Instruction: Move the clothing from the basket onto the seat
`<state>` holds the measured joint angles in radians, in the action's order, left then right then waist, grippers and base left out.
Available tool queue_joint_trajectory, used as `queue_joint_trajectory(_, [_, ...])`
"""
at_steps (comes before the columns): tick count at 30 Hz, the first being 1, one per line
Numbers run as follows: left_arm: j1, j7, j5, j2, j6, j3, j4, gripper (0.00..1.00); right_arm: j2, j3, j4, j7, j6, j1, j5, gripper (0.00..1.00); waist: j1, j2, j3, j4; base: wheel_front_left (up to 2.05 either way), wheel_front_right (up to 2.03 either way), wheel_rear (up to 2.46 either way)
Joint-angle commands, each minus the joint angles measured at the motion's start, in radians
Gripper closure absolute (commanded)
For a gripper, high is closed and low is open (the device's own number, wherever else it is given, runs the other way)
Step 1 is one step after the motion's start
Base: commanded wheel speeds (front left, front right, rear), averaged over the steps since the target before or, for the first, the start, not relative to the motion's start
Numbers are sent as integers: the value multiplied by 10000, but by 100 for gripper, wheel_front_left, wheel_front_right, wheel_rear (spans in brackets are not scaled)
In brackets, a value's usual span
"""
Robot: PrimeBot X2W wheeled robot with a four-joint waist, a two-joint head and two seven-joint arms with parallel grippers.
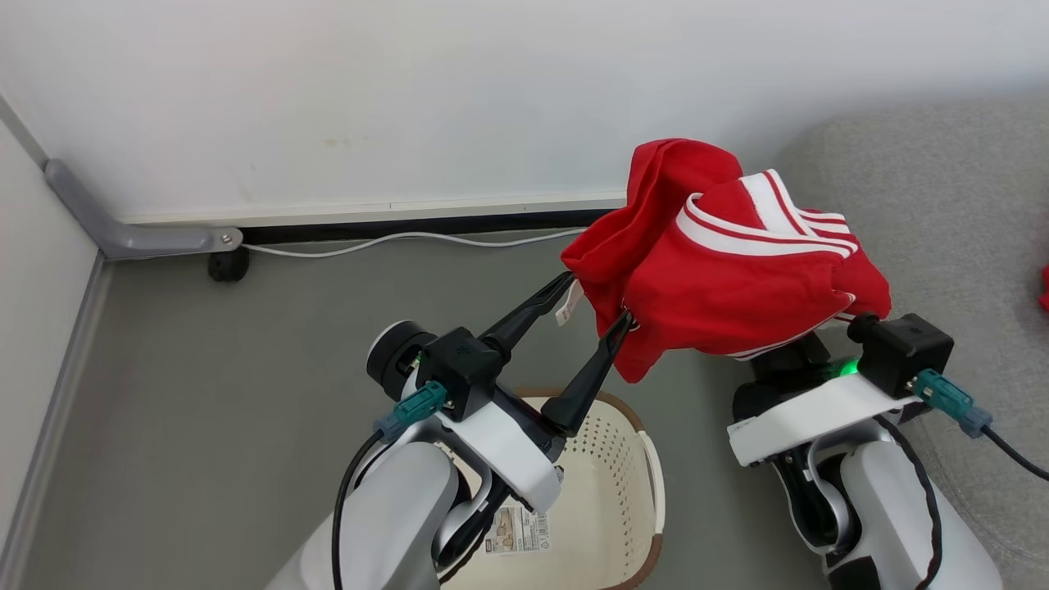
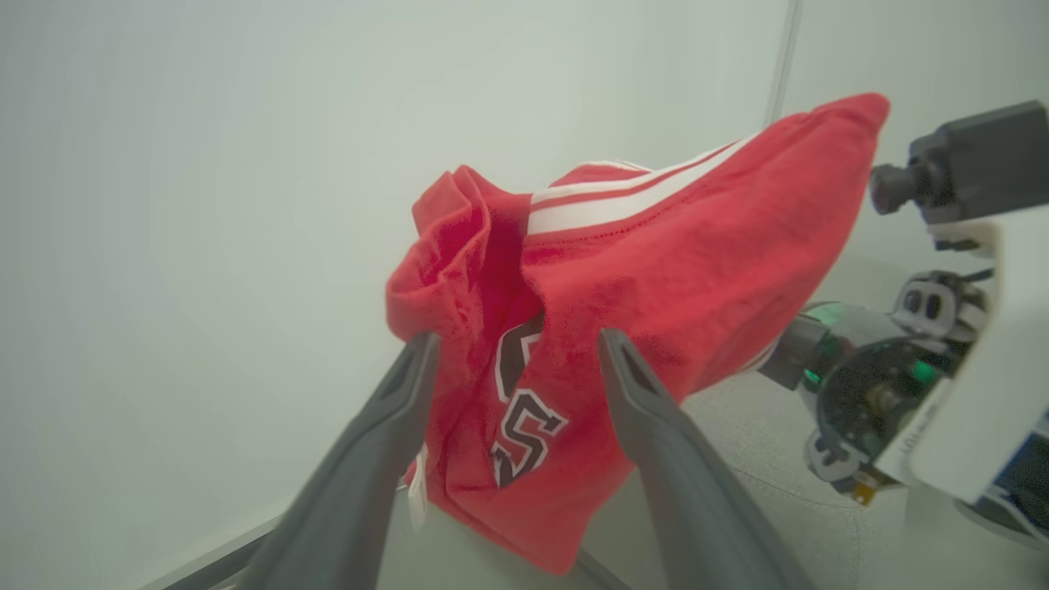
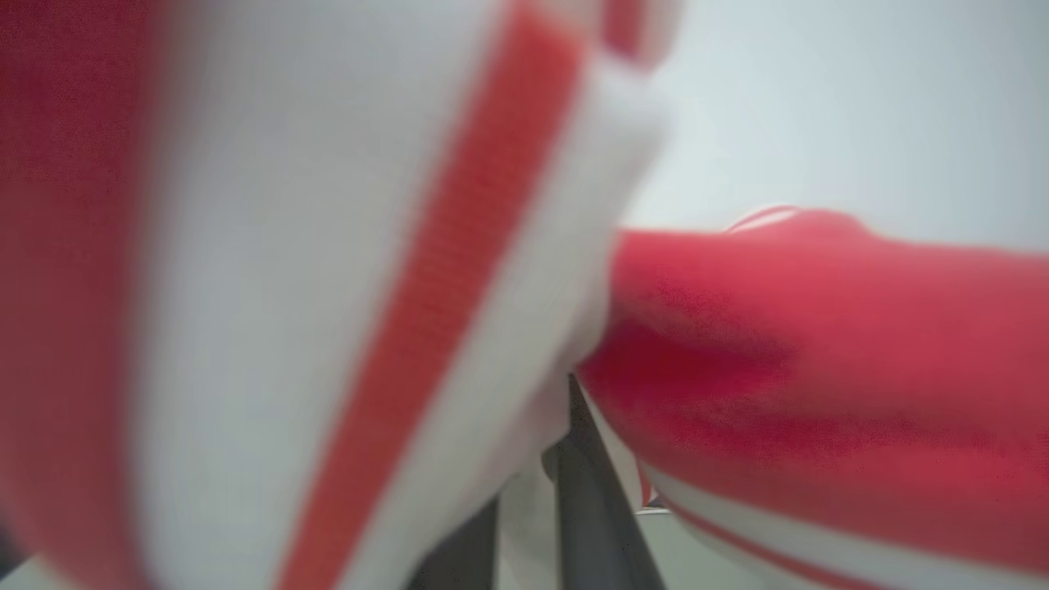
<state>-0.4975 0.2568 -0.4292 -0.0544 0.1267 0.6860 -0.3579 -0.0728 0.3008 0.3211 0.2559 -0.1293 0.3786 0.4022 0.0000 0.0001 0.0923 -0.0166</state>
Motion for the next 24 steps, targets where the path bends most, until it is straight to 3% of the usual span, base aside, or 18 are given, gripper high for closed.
queue_joint_trajectory(1, [-84, 49, 101, -155, 39, -345, 210, 0, 61, 50, -390, 59, -14, 44, -101, 100, 0, -1, -1, -318, 0, 0, 0])
queue_joint_trajectory(15, [66, 49, 215, -441, 39, -224, 199, 0, 17, -724, -870, 59, -14, -269, -227, 100, 0, -1, 23, -1890, 0, 0, 0])
queue_joint_trajectory(24, [254, 49, 184, -574, 40, -105, 322, 0, 29, -1104, -1225, 59, -14, -554, -290, 100, 0, -1, -25, -3244, 0, 0, 0])
